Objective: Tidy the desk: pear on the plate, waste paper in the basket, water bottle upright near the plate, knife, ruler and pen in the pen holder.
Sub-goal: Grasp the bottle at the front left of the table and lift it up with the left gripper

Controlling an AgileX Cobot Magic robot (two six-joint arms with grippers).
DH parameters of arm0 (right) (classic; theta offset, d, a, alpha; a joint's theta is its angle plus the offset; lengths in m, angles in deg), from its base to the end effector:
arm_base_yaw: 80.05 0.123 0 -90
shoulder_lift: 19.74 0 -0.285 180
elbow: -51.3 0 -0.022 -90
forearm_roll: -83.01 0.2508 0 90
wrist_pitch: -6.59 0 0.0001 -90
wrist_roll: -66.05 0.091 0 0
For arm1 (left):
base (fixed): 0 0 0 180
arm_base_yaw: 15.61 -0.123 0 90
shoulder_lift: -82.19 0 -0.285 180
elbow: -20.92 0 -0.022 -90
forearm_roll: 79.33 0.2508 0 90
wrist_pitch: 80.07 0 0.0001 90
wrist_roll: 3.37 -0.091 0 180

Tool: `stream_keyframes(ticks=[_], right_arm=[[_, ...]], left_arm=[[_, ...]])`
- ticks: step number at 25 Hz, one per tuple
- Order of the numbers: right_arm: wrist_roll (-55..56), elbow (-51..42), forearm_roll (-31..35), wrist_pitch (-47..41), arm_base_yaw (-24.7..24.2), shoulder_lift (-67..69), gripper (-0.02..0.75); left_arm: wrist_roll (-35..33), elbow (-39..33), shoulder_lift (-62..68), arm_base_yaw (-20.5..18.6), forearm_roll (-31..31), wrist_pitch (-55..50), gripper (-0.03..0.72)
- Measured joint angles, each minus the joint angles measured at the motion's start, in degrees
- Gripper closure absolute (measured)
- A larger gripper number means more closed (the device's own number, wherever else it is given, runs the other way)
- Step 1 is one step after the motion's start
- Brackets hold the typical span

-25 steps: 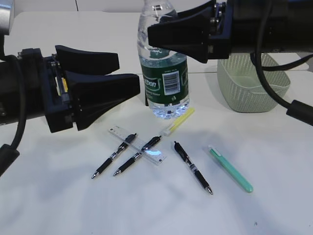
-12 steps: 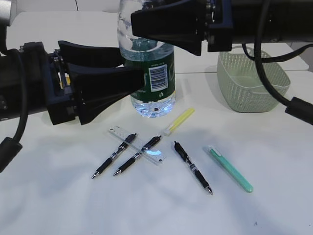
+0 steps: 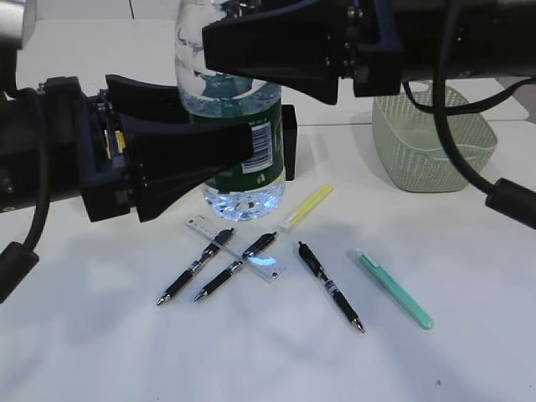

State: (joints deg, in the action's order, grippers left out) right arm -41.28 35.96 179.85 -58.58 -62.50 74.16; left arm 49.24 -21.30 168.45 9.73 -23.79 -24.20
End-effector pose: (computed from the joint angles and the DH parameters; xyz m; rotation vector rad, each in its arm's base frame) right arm 0.2638 0.1695 0.3422 -1.1013 1.3363 1.1268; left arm 0.2066 -0.1665 0.2701 0.7809 1.4691 -1.0973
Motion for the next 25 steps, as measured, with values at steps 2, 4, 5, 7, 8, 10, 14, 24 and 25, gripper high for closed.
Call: stream_keyframes(ticks=[2, 4, 5, 7, 8, 10, 14, 24, 25], right_arm=[[0.00, 0.00, 0.00, 0.22, 0.91, 0.00, 0.362], [0.00, 0.00, 0.00, 0.22, 1.17, 0.00, 0.362], [0.00, 0.00, 0.00, 0.22, 1.17, 0.00, 0.362], [0.00, 0.00, 0.00, 0.22, 1.17, 0.00, 0.362], [0.00, 0.00, 0.00, 0.22, 1.17, 0.00, 0.362], [0.00, 0.00, 0.00, 0.22, 1.17, 0.00, 0.362], [0.00, 0.08, 0.00, 0.22, 1.17, 0.00, 0.362], [0.59, 0.08, 0.00, 0.22, 1.17, 0.00, 0.362], [0.59, 0.08, 0.00, 0.22, 1.17, 0.00, 0.361]], left_arm=[[0.06, 0.00, 0.00, 0.04, 0.26, 0.10, 0.001], [0.06, 0.00, 0.00, 0.04, 0.39, 0.34, 0.001], [0.06, 0.00, 0.00, 0.04, 0.39, 0.34, 0.001], [0.14, 0.00, 0.00, 0.04, 0.39, 0.34, 0.001], [0.14, 0.00, 0.00, 0.04, 0.39, 0.34, 0.001], [0.14, 0.00, 0.00, 0.04, 0.39, 0.34, 0.001], [0.14, 0.00, 0.00, 0.04, 0.48, 0.34, 0.001], [0.14, 0.00, 0.00, 0.17, 1.10, 1.07, 0.230], [0.14, 0.00, 0.00, 0.17, 1.10, 1.07, 0.232]])
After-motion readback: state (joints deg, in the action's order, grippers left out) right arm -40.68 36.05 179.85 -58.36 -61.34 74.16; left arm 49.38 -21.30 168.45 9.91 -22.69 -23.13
